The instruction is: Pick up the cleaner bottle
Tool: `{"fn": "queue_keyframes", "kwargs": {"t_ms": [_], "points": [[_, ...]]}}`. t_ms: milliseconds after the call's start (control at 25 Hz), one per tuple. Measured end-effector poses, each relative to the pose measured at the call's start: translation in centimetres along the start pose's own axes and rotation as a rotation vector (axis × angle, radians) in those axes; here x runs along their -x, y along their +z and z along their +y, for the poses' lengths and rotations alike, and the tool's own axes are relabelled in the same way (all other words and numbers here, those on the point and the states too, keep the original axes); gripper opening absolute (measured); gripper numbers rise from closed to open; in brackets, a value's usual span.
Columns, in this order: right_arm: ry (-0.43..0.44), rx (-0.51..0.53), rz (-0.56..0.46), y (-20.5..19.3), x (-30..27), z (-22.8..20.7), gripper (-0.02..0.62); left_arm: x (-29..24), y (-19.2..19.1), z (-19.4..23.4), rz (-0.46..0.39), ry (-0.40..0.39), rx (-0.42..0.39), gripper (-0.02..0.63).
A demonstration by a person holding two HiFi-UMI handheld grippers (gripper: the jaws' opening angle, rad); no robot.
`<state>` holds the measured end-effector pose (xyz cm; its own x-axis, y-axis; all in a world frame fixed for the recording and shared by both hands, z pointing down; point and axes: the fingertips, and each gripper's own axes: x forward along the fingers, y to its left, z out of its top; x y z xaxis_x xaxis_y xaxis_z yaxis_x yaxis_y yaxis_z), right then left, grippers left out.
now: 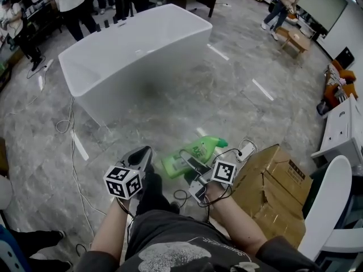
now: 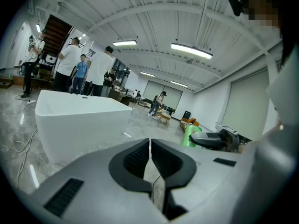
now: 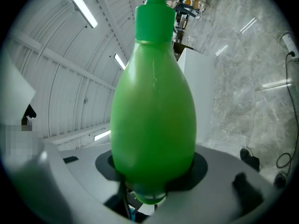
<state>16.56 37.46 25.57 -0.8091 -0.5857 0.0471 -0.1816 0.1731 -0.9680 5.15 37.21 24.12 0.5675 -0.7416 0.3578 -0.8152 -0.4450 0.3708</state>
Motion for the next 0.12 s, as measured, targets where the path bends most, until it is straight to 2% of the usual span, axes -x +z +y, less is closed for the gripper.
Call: {"fn": "queue_keyframes", "kwargs": {"t_ms": [120], "points": [[-0.018,0.006,0.003,0.29,0.07,-0.52,0.2,-0.33,0.48,-0.06,-0.005,-0.005,-0.004,0.025]]}}
